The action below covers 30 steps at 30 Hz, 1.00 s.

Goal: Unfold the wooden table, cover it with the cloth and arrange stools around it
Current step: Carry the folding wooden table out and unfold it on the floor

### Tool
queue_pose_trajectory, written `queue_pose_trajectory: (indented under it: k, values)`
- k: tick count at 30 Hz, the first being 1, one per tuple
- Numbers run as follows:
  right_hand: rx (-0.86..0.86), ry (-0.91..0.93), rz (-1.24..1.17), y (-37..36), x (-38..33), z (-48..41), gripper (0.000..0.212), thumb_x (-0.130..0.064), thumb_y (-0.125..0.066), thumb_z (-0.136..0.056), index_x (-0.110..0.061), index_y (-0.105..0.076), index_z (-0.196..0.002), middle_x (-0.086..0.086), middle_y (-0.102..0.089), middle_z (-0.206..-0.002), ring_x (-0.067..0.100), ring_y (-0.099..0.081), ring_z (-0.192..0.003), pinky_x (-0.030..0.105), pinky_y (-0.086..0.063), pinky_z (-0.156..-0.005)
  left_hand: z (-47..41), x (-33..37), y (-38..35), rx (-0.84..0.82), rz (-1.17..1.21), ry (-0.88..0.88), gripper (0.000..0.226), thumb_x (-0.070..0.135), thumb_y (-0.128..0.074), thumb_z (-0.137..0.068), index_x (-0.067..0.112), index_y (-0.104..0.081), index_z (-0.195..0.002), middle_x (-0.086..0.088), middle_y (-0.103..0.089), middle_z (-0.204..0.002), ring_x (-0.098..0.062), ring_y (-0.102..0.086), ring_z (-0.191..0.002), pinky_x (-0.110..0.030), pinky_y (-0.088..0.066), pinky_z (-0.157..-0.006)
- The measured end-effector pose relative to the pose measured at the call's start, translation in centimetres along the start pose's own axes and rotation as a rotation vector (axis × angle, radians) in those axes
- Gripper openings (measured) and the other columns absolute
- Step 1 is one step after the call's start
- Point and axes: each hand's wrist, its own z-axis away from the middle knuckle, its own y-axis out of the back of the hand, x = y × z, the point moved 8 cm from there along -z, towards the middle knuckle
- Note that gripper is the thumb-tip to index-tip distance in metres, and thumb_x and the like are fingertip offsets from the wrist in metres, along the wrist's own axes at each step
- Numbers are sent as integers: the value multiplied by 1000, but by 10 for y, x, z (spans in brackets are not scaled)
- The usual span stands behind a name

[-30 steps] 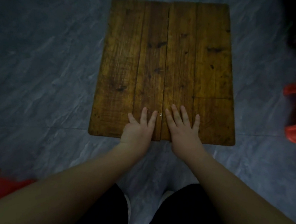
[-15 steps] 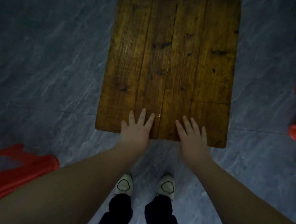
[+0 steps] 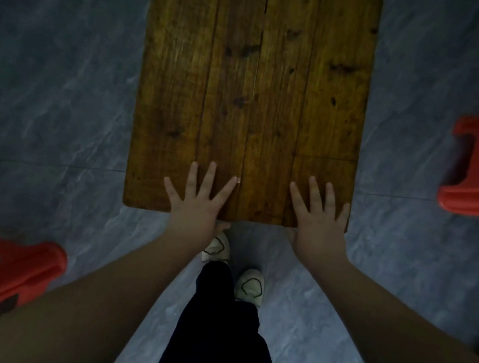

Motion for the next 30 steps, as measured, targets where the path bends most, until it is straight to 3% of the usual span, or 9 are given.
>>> queue_pose_trajectory:
  k: [6,22,30]
  values:
    - [-30,-3,-61,6,2,-9,100,-53,-68,-83,-41,-1,-156,7,-5,-166,39,-2,-150,72,-16,-111,-5,-10,8,-51,61,66,102,78,-46,-82,46,25,-148,-7,28,-161,-42,28,-144,-80,3,-106]
    - [-26,64,-53,36,10,-52,91,-48,-69,-84,-38,-15,-157,6,-12,-165,37,-6,-151,74,-17,-110,-38,-15,33,-53,74,92,98,77,-44,-84,44,19,-151,-6,24,-163,-42,27,-145,-80,2,-106]
    - [-25,109,-56,73,13,-114,85,-55,-57,-89,-41,-6,-156,2,-2,-167,35,3,-152,72,-10,-113,-88,-30,69,-29,104,148,96,74,-46,-85,46,18,-150,-2,23,-163,-39,25,-146,-78,-1,-107]
